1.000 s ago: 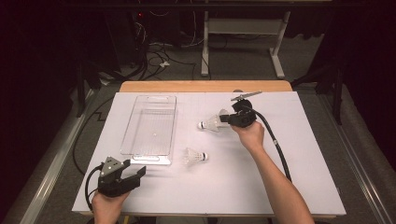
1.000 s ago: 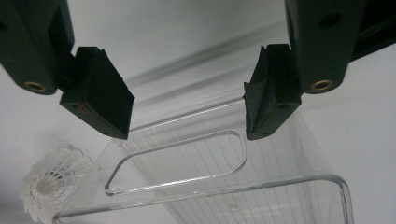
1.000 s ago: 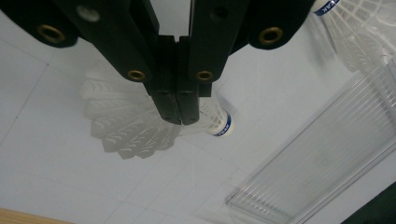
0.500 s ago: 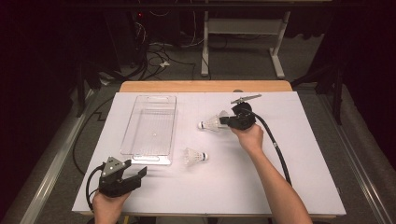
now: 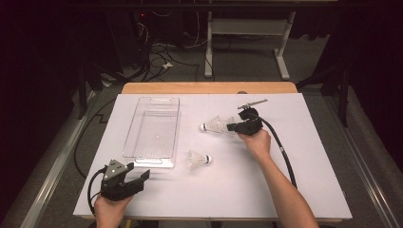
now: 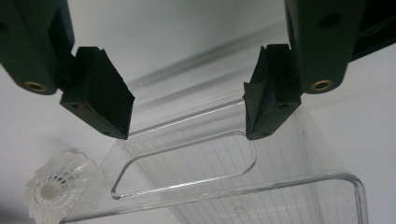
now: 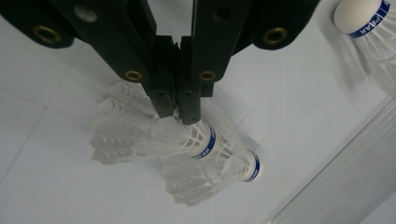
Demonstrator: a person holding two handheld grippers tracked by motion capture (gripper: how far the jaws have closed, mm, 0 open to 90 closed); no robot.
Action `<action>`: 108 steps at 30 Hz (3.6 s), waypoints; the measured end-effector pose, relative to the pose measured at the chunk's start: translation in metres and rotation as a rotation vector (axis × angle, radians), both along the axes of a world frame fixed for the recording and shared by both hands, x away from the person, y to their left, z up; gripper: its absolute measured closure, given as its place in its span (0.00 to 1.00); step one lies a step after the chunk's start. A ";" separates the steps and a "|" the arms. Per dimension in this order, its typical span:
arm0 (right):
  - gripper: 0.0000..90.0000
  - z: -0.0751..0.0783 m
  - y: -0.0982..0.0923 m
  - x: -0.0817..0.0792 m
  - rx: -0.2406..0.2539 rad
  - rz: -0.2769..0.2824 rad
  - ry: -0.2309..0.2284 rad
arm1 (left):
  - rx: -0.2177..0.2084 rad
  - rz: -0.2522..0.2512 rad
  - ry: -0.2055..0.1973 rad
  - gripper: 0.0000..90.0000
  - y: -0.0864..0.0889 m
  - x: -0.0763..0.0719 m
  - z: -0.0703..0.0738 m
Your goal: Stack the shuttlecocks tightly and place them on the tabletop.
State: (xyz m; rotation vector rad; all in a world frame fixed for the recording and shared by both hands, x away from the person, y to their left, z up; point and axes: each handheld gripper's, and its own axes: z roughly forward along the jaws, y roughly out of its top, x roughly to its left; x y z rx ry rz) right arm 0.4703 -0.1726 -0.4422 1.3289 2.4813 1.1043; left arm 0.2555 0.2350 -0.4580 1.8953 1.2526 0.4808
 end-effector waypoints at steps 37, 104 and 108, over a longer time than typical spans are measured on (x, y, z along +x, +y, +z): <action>1.00 0.006 0.019 0.002 0.030 0.152 -0.026 | 0.003 -0.009 0.013 0.37 -0.001 0.002 -0.002; 0.49 0.011 0.012 -0.011 -0.087 0.004 -0.094 | 0.011 -0.016 -0.008 0.37 0.002 -0.001 0.001; 0.48 0.015 0.010 -0.016 -0.107 0.003 -0.112 | 0.009 -0.016 -0.008 0.37 0.004 -0.001 0.001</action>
